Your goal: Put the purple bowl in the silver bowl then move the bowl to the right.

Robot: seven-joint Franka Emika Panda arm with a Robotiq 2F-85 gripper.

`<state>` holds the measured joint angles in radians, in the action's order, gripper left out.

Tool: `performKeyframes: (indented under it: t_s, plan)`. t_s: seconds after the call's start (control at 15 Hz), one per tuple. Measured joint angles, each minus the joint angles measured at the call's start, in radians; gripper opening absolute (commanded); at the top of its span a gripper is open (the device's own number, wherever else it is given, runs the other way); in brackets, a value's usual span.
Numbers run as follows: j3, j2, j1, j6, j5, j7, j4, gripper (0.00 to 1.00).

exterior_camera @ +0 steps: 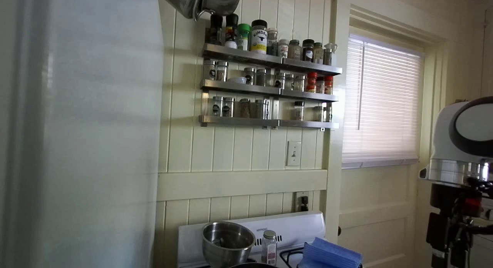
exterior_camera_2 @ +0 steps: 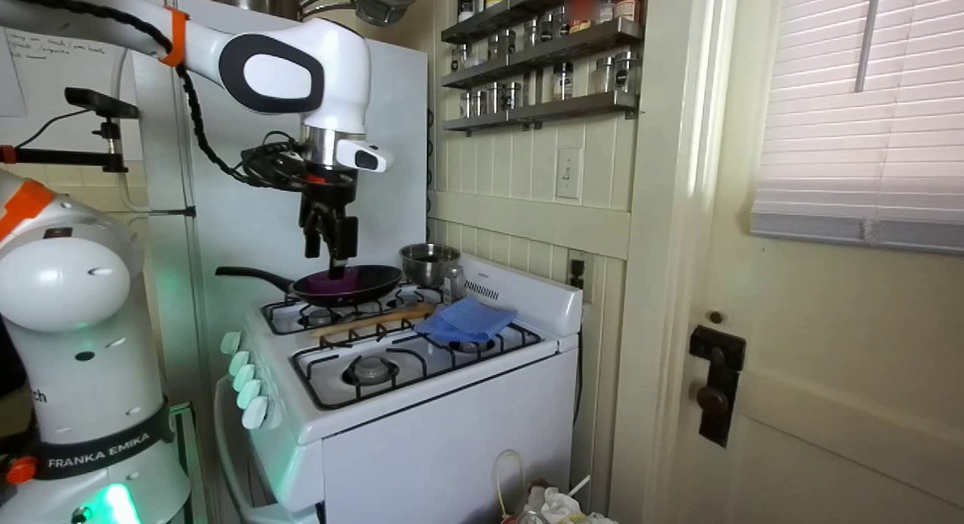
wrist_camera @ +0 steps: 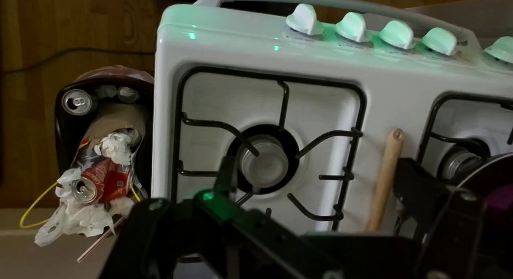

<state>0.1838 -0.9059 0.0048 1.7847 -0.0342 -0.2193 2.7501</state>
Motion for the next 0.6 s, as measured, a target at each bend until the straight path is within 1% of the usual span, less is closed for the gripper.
performKeyframes:
  t_s: [0.27, 0.6]
  plan:
    - [-0.039, 0.031, 0.025, 0.049, -0.014, 0.000, -0.046, 1.00]
    - [-0.100, 0.152, 0.099, 0.066, -0.038, -0.001, -0.203, 1.00]
